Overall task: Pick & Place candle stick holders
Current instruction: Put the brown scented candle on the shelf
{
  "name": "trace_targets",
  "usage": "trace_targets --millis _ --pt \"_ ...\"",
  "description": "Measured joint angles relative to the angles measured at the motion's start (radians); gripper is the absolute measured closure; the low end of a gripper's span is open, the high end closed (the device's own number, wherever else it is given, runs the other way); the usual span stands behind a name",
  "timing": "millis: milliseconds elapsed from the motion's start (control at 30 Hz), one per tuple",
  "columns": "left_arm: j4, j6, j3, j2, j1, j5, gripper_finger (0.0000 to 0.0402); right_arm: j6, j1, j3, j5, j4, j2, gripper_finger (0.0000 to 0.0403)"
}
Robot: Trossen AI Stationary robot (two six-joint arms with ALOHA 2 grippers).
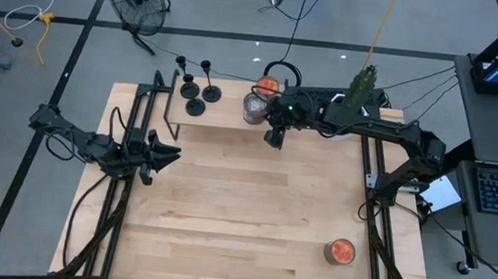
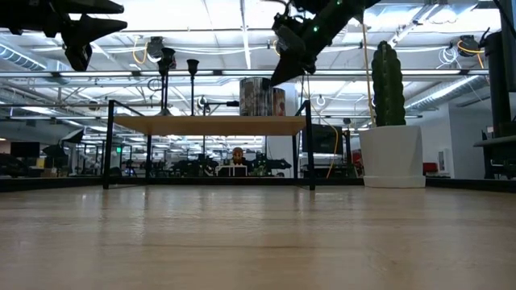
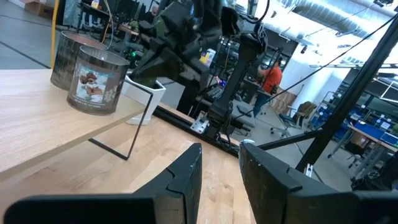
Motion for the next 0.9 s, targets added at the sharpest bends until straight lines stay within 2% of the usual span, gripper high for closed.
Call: trace_targets --millis 200,600,700,900 --pt "0.0 0.005 0.0 0.0 0.0 0.0 0.0289 0.0 0.0 0.0 -0.048 0.065 0.024 0.0403" --pt "0.0 -0.002 0.0 0.0 0.0 0.0 0.0289 0.002 -0.006 -0.003 -0.052 0.119 0.045 0.0403" --pt "0.001 -0.011 0.0 0.0 0.0 0.0 0.0289 0.026 0.005 -0.002 -0.065 0.096 0.041 0.0403" --pt "0.057 -0.011 0.0 0.0 0.0 -0.018 0.0289 0.045 0.054 0.001 -0.066 -0.038 -0.05 0.0403"
